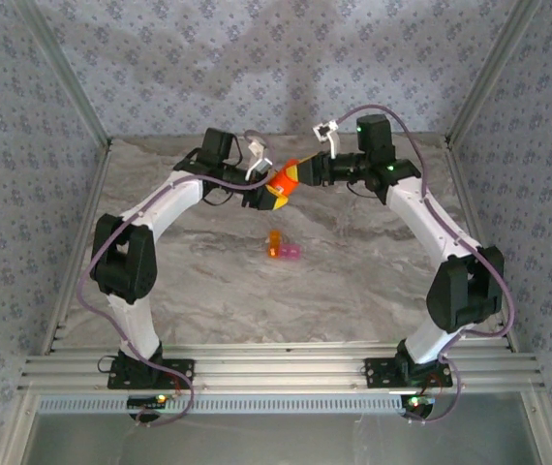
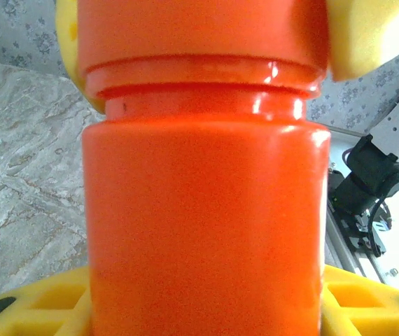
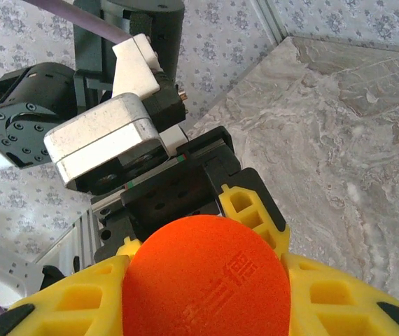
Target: Sort the pills into containers
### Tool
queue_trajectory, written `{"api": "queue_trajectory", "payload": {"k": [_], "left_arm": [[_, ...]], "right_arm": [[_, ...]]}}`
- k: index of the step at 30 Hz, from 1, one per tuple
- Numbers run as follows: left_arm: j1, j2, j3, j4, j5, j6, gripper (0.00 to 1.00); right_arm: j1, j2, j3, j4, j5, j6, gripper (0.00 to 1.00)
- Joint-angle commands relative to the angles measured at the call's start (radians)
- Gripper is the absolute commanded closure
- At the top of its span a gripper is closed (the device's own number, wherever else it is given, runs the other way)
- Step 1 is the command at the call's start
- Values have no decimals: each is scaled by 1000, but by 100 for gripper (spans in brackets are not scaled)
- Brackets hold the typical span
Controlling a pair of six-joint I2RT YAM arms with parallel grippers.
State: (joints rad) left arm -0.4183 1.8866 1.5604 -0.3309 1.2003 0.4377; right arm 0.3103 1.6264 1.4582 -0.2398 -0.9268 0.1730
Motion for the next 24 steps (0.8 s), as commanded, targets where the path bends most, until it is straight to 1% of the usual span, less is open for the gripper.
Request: {"api": "queue_trajectory", "payload": {"k": [1,5,9,13,17,18,21,24], "left_arm": [[1,-88,-13,131,63,-24,100],[0,-98,-43,202,41,-68,100],[-1,-117,-88,307,3,-128,100],[-2,-134,-137,435,-54,-202,100],[-5,-144,-179,547,-125,-264,100],[-8,-147,-192,584,-143,-282,100],[-15,-152,-230,686,-195,-336,100],[-17,-152,-247,731,-215,-362,100]], "right_arm": [[0,-21,-42,76,34,100,83],[11,-28,-93,197,63,212,85],[31,-49,-139,258,145,284,87],[69,-76,-194,300,286,363,88],[130,-88,-240,325,461,447,88],[148,-87,-254,345,505,488,88],[199,-72,-282,400,589,552,88],[231,-55,-277,418,625,567,88]]}}
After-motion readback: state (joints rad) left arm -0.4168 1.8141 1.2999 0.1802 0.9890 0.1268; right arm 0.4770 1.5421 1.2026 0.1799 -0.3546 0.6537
